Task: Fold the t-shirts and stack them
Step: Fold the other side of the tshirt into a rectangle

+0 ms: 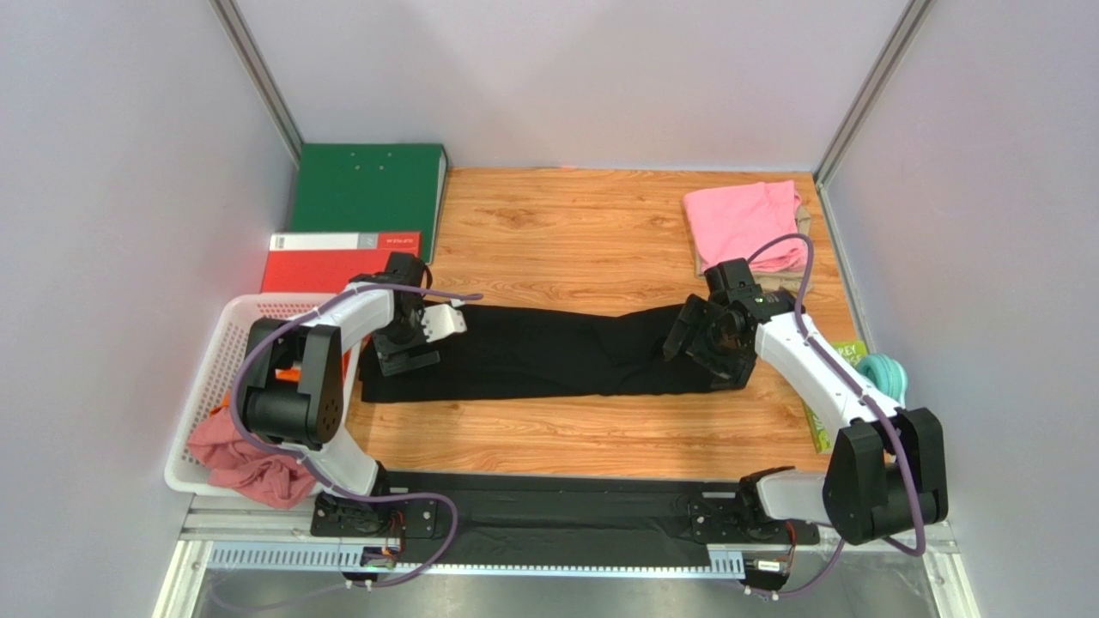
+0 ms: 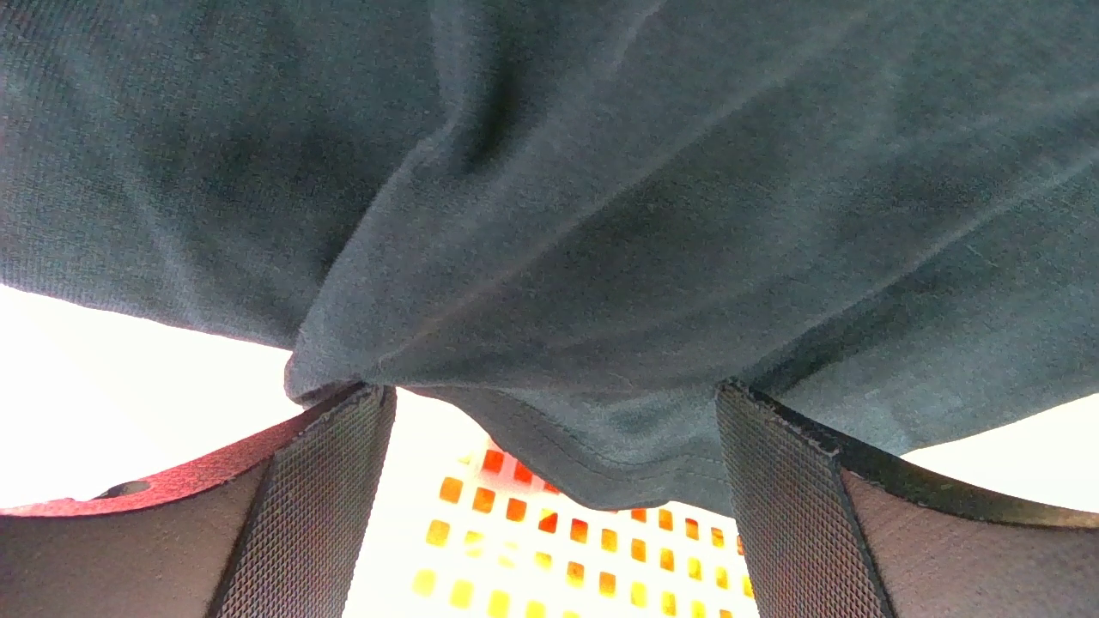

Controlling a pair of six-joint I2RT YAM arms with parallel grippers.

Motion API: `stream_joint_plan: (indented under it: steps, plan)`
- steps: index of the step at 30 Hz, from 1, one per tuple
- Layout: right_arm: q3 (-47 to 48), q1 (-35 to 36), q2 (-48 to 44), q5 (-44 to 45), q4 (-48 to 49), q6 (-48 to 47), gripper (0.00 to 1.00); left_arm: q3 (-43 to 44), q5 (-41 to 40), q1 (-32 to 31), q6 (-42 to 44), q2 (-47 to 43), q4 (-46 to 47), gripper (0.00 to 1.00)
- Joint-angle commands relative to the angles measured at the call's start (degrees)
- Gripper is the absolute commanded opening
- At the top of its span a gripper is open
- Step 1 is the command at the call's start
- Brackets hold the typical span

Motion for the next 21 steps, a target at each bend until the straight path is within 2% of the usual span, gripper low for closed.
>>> stream_joint_plan:
  steps: [1,3,8,13,21]
  plan:
    - [-0.09,-0.13,0.77,0.49,2.04,1.46,1.0,0.16,1.82,0.41,0.61,-2.41,-2.76,0.99]
    - [0.53,-0.31,2.7,3.01,3.7,1.19,1.0,-0.01,2.0,0.41,0.61,-2.59,-2.85,0.99]
    - [5.09,-0.49,9.02,2.87,5.47,0.84,1.0,-0.54,2.35,0.41,0.78,-3.2,-3.03,0.99]
    - [7.47,-0.48,10.36,3.21,6.61,1.46,1.0,-0.19,2.53,0.41,1.05,-3.38,-3.38,0.99]
    - [1.6,-1.54,15.1,3.74,10.57,2.42,1.0,0.16,2.0,0.41,1.75,-3.38,-3.47,0.99]
